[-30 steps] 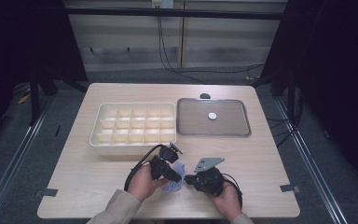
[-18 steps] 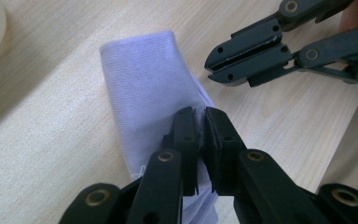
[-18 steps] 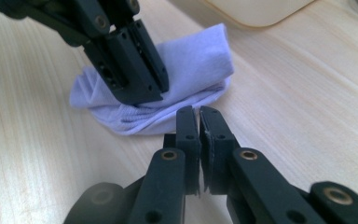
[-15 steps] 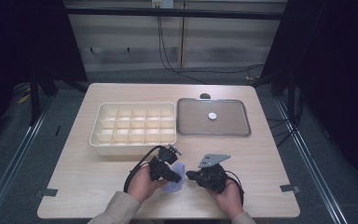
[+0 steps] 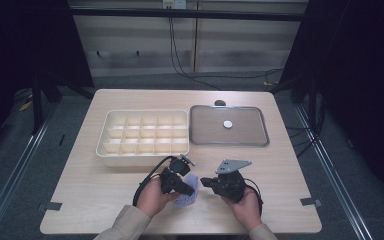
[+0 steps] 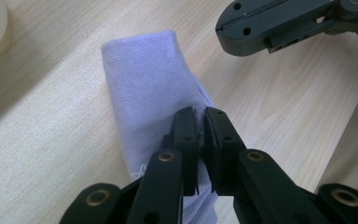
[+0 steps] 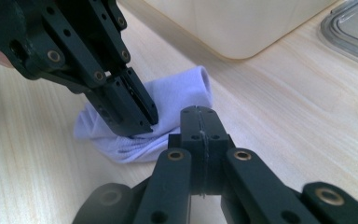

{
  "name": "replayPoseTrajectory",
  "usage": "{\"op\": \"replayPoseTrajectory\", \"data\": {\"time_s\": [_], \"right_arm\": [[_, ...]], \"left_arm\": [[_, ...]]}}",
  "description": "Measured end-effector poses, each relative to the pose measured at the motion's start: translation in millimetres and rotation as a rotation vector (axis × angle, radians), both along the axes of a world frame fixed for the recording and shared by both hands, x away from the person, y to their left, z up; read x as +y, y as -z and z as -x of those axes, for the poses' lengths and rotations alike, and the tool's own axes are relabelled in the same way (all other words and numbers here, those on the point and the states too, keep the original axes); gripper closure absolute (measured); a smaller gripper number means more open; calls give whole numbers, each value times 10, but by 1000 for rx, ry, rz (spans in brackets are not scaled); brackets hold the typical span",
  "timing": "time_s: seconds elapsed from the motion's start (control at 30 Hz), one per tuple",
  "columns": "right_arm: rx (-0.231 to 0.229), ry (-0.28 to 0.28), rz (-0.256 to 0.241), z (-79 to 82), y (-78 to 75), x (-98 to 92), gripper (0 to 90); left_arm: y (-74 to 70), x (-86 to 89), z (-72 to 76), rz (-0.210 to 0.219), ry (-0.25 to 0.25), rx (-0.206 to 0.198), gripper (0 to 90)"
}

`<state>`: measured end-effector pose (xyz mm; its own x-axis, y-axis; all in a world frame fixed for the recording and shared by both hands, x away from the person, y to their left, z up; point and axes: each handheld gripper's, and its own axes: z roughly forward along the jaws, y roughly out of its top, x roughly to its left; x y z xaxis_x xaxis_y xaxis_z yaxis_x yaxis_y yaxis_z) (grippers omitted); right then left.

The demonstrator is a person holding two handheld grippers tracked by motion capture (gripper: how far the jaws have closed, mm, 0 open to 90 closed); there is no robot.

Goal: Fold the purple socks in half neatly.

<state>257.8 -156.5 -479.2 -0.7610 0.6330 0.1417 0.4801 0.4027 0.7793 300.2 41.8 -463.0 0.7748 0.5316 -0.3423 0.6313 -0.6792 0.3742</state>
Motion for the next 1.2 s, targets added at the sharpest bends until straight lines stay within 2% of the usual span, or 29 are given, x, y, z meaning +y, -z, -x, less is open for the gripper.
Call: {"op": "replayPoseTrajectory", "data": {"time_s": [0.23,0.5,0.87,1.03,1.2], "right_arm": [[-10,7,-24,-33,-39,44,900],[-13,0,-28,-74,-71,120,900],[0,-10,-11,-142,-4,242,900],[37,4,-12,-209,84,275,900],[44,7,19,-222,122,313,900]], "left_arm": [[-1,-7,0,1,-7,3,838],[1,-3,-2,8,-26,14,837],[1,1,-3,14,-31,20,835],[1,18,-9,17,-24,20,831],[2,30,-3,40,-32,30,785]]}}
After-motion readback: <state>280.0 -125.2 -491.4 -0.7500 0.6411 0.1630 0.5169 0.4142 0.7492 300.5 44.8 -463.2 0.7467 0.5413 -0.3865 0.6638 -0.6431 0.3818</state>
